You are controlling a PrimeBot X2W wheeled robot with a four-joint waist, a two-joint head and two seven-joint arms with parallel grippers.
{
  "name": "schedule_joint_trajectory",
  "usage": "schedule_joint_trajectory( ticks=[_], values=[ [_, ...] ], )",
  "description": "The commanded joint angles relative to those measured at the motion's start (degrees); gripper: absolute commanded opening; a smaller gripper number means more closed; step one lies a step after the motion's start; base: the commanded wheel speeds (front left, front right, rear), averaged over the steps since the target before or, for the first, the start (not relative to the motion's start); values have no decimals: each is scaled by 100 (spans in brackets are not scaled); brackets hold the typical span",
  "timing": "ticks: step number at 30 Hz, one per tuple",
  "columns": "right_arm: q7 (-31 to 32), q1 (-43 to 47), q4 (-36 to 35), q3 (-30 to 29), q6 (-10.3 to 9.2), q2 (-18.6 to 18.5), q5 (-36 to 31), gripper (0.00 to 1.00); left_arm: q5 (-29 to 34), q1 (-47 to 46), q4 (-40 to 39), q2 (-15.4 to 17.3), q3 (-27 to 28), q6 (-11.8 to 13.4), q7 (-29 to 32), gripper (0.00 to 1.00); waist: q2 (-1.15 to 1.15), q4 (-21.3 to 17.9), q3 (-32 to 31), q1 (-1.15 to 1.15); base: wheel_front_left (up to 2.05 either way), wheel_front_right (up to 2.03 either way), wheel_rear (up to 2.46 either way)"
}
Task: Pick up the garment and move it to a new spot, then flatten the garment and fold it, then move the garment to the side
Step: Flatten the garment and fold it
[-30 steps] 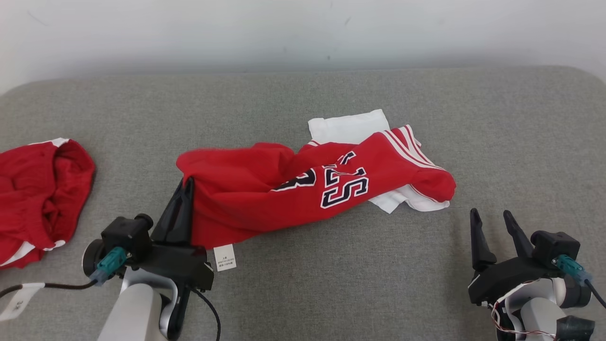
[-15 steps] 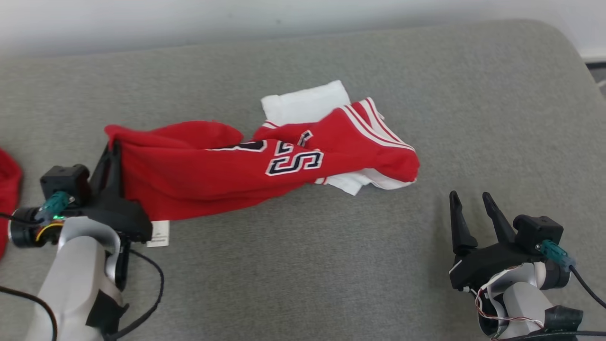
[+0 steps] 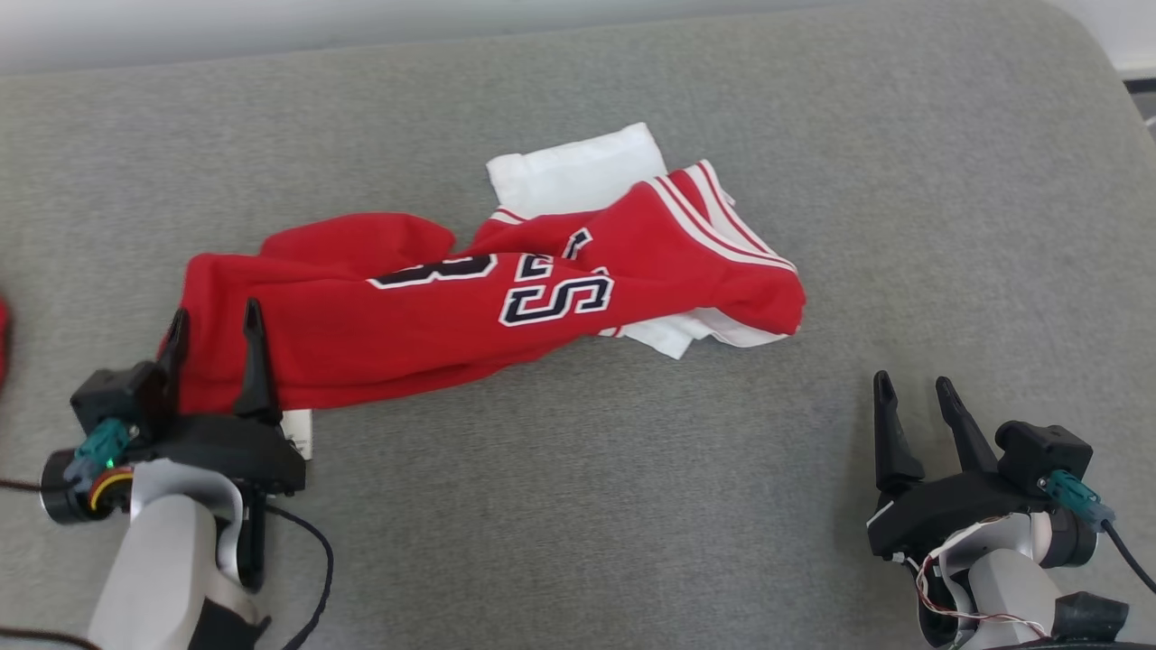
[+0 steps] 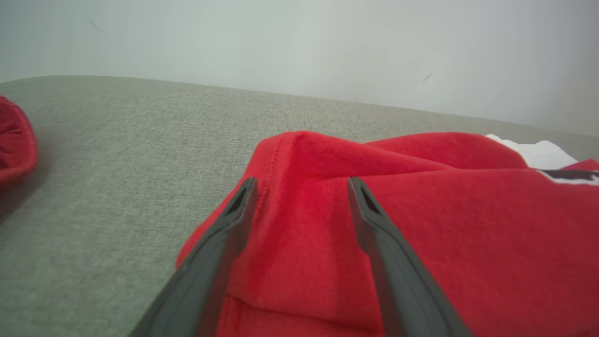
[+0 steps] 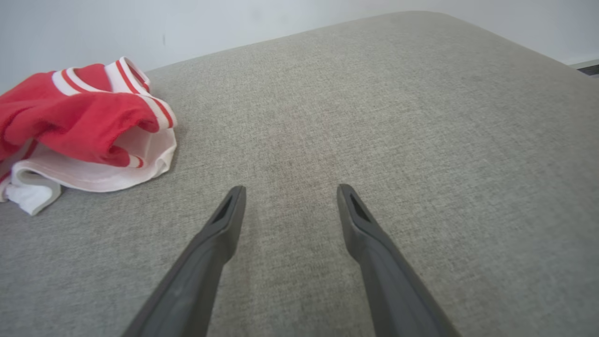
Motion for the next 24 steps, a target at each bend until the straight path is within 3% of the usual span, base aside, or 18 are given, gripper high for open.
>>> schedule_joint_trajectory(
  ticks=[1,7,11,24],
  values=[
    [-1,72,-10,-5,2,13,-31,100,-61,223,-169,-40,90,-2,-10,100,-1,309,-247,-1,0,0,0],
    [-1,154,-10,-39,2,70,-39,100,-268,835,-710,-227,280,-117,-10,100,-1,555,-460,-1,0,0,0],
    [-1,142,-14,-6,2,72,-13,100,-343,1065,-569,-279,268,-224,-10,100,-1,582,-482,-1,0,0,0],
    [-1,103,-50,9,2,23,24,100,-431,751,94,-288,361,-290,-10,100,-1,210,-298,-1,0,0,0]
  ],
)
